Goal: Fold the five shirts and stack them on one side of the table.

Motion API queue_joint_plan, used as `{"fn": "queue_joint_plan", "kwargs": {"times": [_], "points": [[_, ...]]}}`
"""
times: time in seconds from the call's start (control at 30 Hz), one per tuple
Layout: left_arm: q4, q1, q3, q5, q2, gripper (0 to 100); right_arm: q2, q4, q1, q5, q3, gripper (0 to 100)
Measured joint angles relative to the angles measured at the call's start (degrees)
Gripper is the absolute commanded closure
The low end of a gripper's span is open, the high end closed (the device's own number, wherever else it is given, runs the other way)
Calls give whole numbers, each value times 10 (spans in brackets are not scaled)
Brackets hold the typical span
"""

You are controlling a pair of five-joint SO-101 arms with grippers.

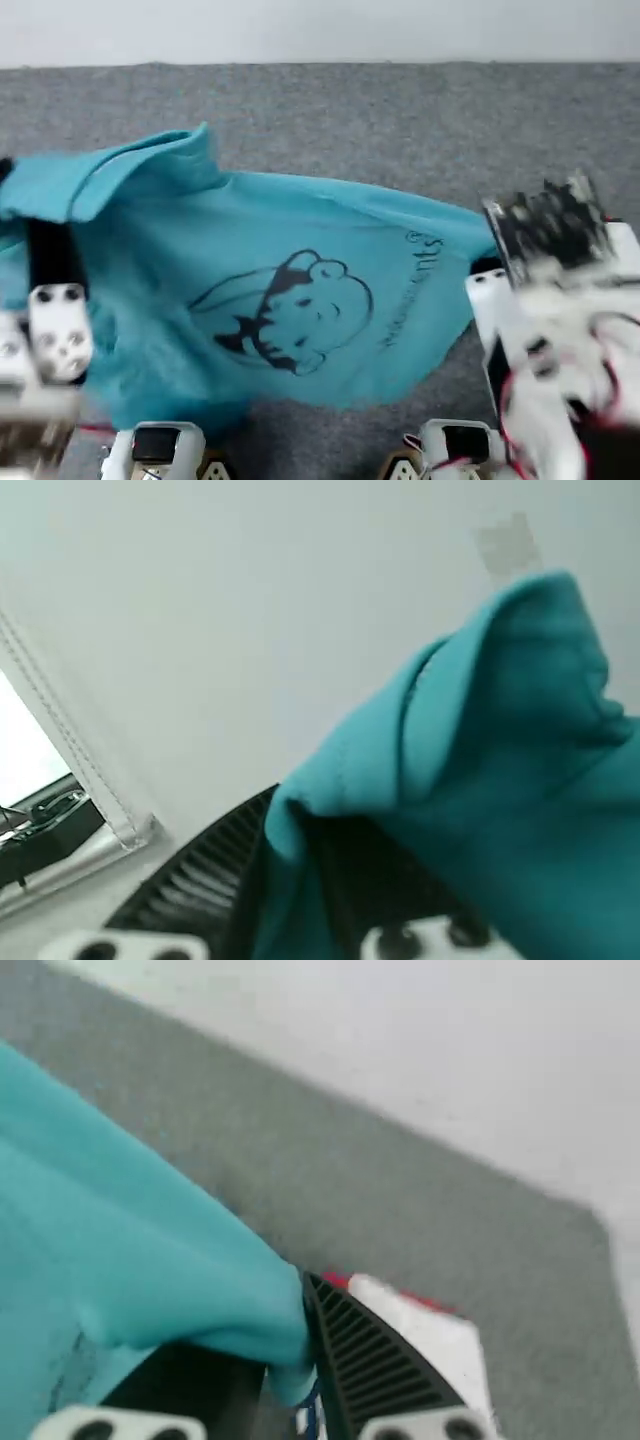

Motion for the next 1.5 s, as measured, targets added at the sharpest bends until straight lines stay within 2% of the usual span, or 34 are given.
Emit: {"fn": "queue_joint_plan", "kwargs": {"times": [0.17, 0.33, 0.43, 0.7, 0.9, 1.23, 1.5], "points": [[-9, 0, 79, 0, 7, 986, 1, -52, 0, 0, 140, 989], [-84, 0, 217, 0, 11, 986, 11, -156, 0, 0, 271, 989], [-106, 0, 269, 0, 15, 986, 9, -177, 0, 0, 296, 989], [-120, 0, 280, 0, 14, 986, 6, -227, 0, 0, 328, 989], [-207, 0, 342, 0, 25, 986, 6, -331, 0, 0, 391, 989], [-394, 0, 370, 0, 222, 986, 14, -550, -44, 0, 491, 989], [-432, 0, 364, 0, 302, 986, 156, -663, -44, 0, 484, 989]]}}
